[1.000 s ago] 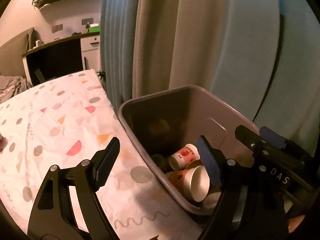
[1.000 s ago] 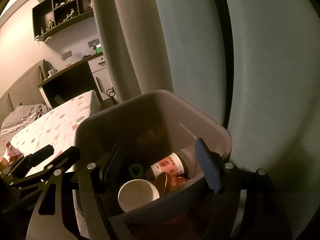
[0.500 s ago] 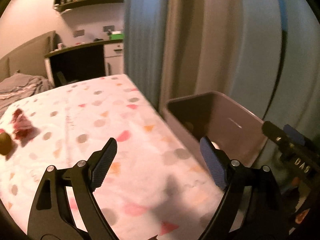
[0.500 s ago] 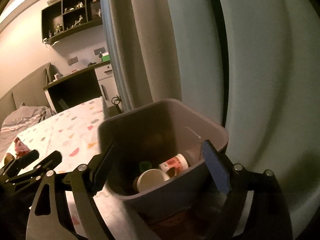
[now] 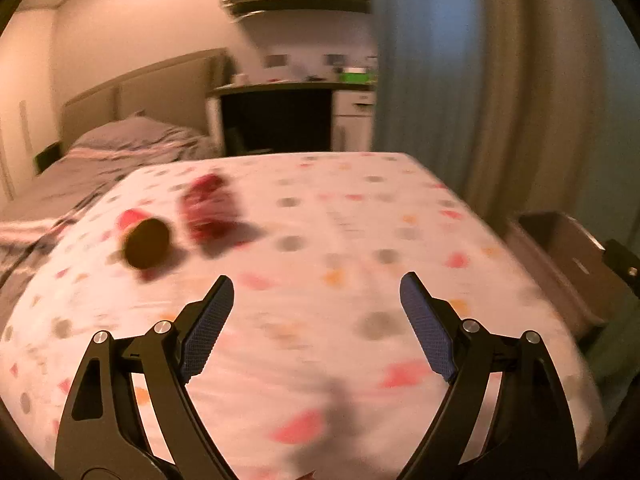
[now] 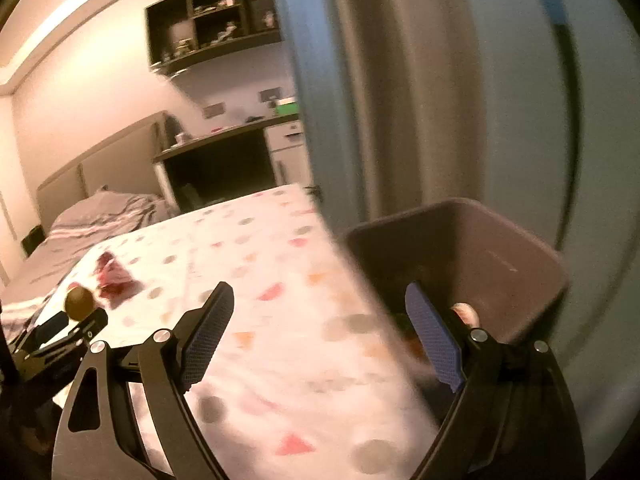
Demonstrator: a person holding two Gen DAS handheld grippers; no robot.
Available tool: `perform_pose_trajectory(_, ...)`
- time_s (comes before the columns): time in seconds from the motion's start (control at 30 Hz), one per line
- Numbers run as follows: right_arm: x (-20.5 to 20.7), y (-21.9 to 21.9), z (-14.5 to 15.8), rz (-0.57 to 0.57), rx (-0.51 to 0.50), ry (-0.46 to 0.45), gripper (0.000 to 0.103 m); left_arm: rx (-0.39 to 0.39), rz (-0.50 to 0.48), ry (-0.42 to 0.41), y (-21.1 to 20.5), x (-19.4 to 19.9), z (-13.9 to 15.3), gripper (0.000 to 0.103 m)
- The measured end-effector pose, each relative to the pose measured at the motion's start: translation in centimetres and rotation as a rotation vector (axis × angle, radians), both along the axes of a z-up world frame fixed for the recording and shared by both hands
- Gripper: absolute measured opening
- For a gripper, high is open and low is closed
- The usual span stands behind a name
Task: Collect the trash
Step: 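Move both grippers back toward the last red cup and snack bag, then grasp the red cup with the left gripper while the right grasps the red snack bag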
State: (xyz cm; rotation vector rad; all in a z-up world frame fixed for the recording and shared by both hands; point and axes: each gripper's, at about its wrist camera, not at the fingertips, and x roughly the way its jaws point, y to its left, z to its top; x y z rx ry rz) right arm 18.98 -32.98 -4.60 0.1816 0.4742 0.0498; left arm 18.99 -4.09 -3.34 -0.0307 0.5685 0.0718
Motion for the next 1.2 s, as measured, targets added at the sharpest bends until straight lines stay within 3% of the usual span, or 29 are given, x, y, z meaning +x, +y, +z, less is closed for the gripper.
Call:
perform_pose_trajectory(0.37,2.2,10.7,-0.3,0.187,-0.024,0.012,0.085,0.011,0.235,0.010,12.1,0.9,-0.8,0.084)
perform_pose_trajectory(0.93,8.8,22.7,-1.2,0.369,-0.099,0.045,0.085,-0.105,0.322,0.129,19.9,7.7,-3.8,0.082)
perform_pose_trajectory(1.03,10.1,24.3,-1.5,0.394,-0.104,0.062,0.085,-0.139,0.347,0.173,20.7,8.7,-4.4,0.072)
perform_pose_trajectory(1.13,11.2,25.9,-1.7,0.419,-0.106,0.070,0.085,-0.160,0.358,0.193,21.3,9.3,-4.8,0.053)
perform_pose_trajectory(1.2,11.9,26.8,-1.8,0.434,-0.101,0.075,0.085,-0.183,0.350,0.205,21.6,9.6,-5.0,0.035)
